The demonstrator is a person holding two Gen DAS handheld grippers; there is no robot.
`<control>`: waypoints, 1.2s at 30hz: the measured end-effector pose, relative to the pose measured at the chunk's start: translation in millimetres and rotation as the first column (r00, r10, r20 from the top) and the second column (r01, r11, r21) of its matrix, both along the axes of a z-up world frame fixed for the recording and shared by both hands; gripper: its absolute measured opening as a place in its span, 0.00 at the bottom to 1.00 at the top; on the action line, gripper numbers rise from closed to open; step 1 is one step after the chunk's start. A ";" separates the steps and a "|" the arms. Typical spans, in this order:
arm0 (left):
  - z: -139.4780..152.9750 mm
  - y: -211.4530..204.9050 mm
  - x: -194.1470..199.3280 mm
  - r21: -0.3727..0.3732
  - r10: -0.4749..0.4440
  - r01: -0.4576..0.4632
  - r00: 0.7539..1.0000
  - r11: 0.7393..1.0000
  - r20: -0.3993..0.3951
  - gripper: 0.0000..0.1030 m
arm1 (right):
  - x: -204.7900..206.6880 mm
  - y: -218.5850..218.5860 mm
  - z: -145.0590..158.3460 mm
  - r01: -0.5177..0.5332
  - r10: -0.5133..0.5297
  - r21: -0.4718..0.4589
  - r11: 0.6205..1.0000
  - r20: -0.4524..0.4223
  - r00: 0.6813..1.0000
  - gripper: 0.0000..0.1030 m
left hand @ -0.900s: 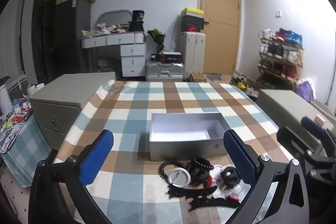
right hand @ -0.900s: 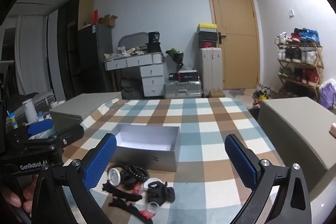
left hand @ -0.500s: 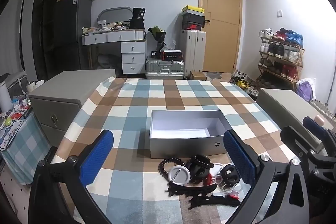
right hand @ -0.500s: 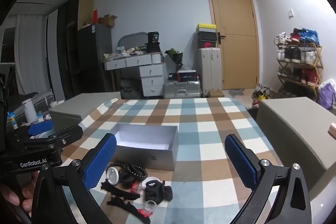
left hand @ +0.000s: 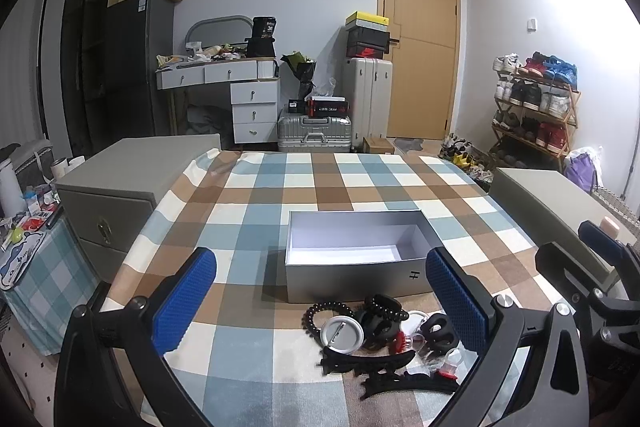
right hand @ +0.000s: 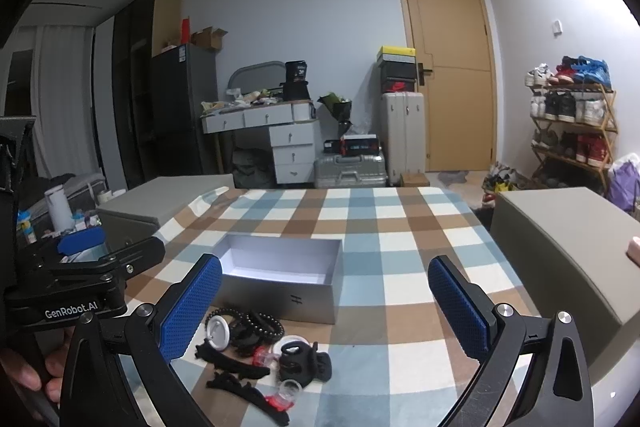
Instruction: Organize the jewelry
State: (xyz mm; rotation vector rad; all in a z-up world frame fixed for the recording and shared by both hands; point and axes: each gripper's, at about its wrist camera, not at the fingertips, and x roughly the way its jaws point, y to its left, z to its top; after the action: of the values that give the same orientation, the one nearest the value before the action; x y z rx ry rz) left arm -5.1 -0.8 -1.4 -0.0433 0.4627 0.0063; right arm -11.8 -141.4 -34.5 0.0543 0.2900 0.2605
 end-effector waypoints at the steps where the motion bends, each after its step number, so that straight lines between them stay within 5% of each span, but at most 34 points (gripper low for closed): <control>1: 0.1 -0.3 0.0 -0.002 -0.001 0.001 1.000 1.000 -0.002 0.99 | 0.3 -0.4 -0.2 0.000 0.000 0.002 1.000 0.000 1.000 1.00; 36: -3.1 -2.2 2.5 0.000 0.002 -0.002 1.000 1.000 -0.012 0.99 | -5.3 -3.2 -1.3 -0.004 0.004 0.009 1.000 0.015 1.000 1.00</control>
State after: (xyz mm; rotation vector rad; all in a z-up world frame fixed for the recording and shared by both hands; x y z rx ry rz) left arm -2.5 -3.0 -4.5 -0.0435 0.4749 0.0083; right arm -17.2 -144.6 -35.8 0.0607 0.2743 0.2657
